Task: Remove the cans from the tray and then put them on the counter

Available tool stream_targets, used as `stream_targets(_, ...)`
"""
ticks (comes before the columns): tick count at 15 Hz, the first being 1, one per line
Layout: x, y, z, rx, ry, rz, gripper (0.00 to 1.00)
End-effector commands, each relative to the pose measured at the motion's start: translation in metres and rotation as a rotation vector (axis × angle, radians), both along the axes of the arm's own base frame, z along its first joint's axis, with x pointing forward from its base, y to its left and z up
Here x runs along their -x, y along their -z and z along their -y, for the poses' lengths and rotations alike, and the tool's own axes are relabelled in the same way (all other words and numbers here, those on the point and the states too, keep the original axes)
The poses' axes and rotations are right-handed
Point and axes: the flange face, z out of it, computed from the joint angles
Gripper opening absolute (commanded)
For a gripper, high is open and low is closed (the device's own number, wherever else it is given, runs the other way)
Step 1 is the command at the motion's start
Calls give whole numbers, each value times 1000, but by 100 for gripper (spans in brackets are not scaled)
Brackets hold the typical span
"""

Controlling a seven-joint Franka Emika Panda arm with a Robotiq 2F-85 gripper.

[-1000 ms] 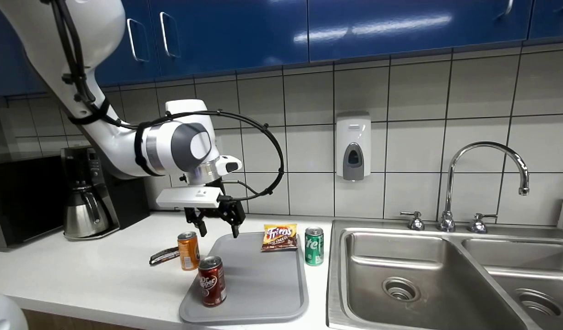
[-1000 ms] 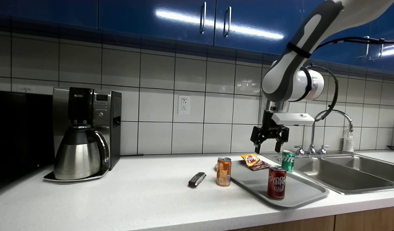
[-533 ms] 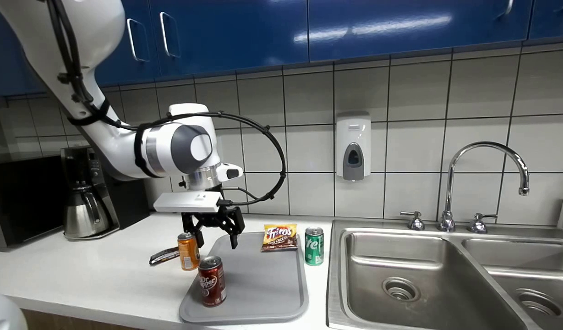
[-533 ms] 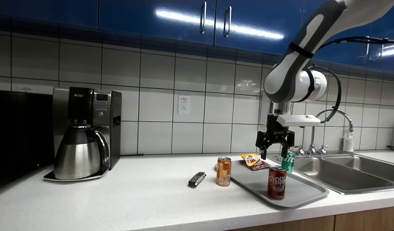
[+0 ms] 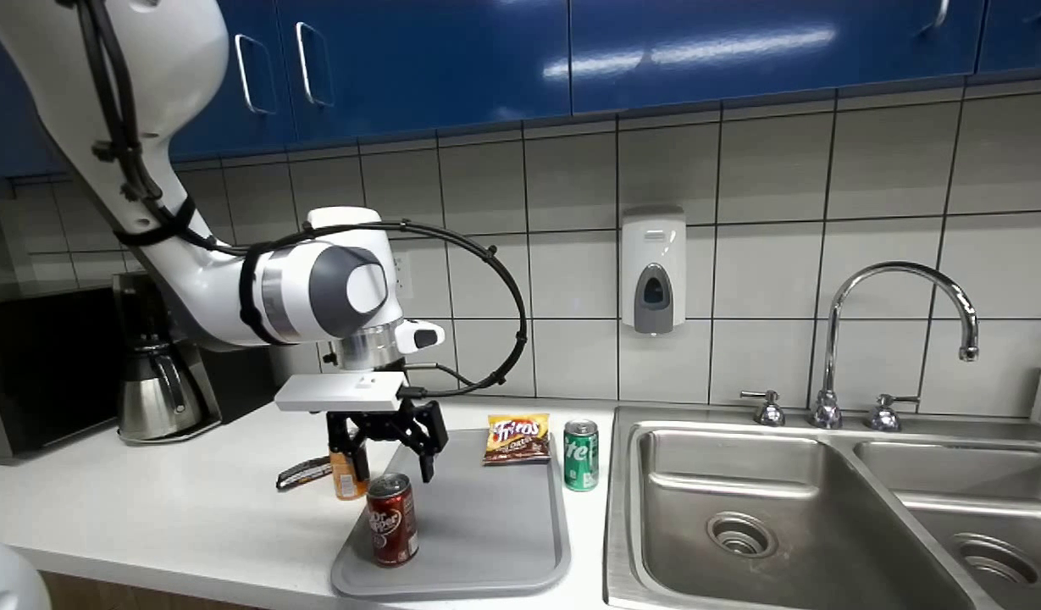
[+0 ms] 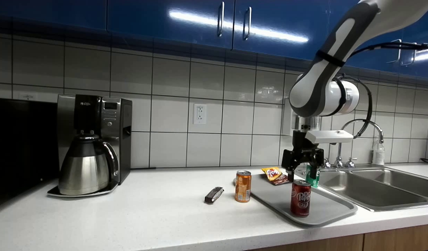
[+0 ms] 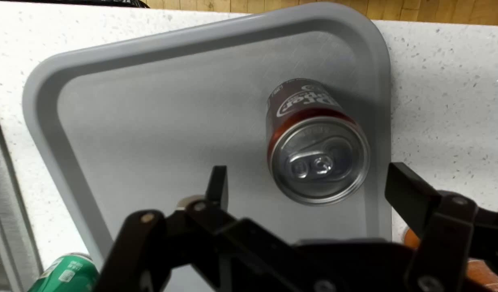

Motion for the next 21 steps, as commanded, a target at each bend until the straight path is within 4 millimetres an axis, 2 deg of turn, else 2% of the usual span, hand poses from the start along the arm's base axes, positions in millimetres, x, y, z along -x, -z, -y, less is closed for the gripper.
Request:
stream_targets(1,7,2,-3,16,-41,-3,100)
stream_targets(12,1,22,-19,23,-69,-25,100)
stream_targets(21,-4,30,-19,30,-73,-26,100)
